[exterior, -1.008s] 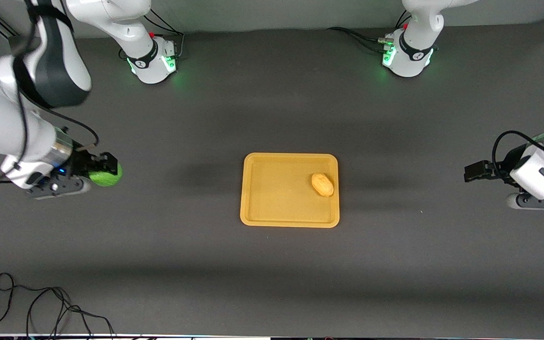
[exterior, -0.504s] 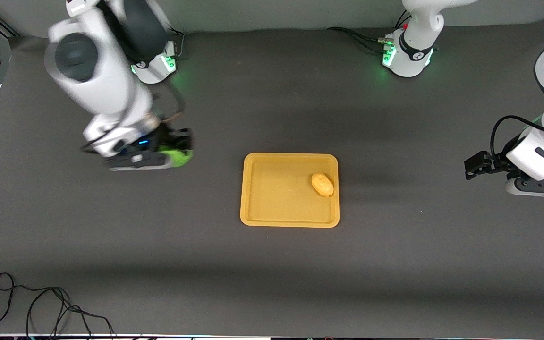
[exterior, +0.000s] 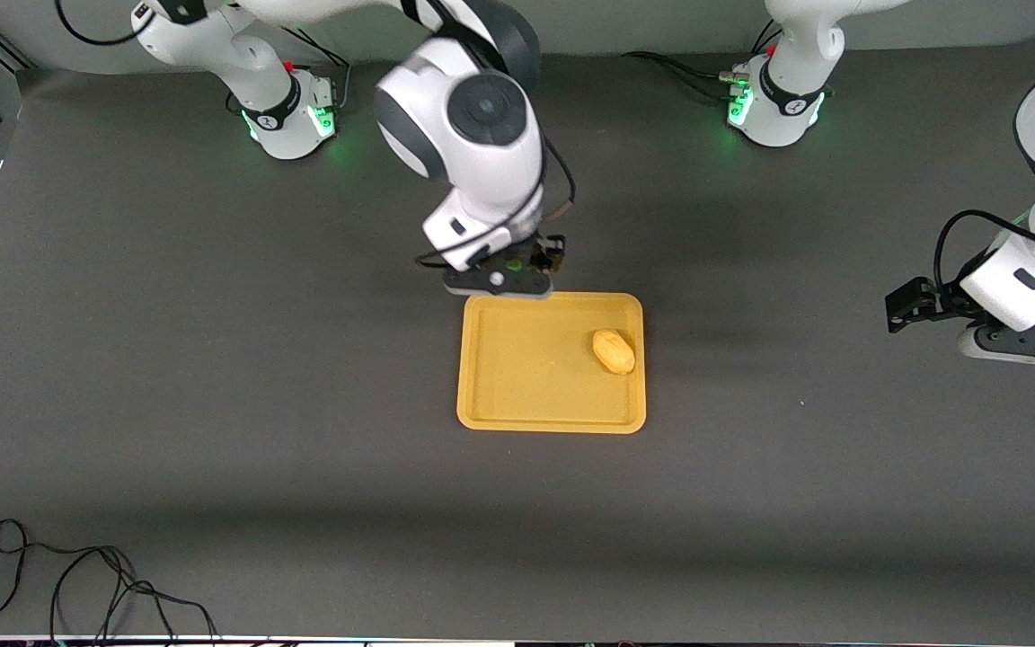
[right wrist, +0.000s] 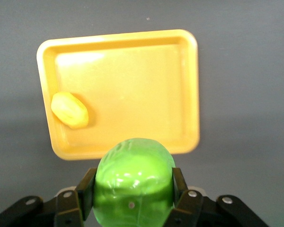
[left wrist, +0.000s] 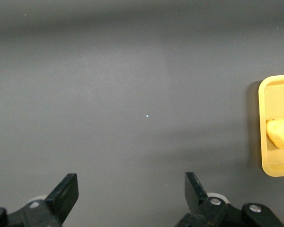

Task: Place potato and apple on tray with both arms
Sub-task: 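Carry the green apple over the tray with the right gripper, then lower the apple onto the tray beside the potato and open the right gripper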

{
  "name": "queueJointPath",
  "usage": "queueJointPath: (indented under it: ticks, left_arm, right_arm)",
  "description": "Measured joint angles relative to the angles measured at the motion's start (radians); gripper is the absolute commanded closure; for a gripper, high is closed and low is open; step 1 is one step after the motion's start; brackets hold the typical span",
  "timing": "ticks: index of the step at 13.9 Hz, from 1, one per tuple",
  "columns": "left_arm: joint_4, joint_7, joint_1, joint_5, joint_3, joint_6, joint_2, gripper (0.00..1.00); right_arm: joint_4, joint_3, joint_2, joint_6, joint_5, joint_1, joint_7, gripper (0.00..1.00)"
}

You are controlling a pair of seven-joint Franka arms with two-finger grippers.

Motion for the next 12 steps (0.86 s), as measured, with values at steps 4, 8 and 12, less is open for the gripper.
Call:
queueJointPath:
  ticks: [4, 8, 12]
  left_arm:
    - [-0.008, 0.009, 0.000, 0.000, 0.001, 0.000, 0.000, 0.00]
    - [-0.012, 0.036, 0.011, 0.001, 0.003, -0.001, 0.008, 0.00]
    - [-0.017, 0.050, 0.018, 0.001, 0.003, -0.001, 0.011, 0.00]
  right_arm:
    - [0.014, -0.004, 0.187, 0.195, -0.027, 0.015, 0.022, 0.51]
    - [0.013, -0.017, 0.283, 0.329, -0.063, 0.014, 0.025, 0.51]
    - [0.013, -0.038, 0.325, 0.375, -0.078, 0.009, 0.025, 0.51]
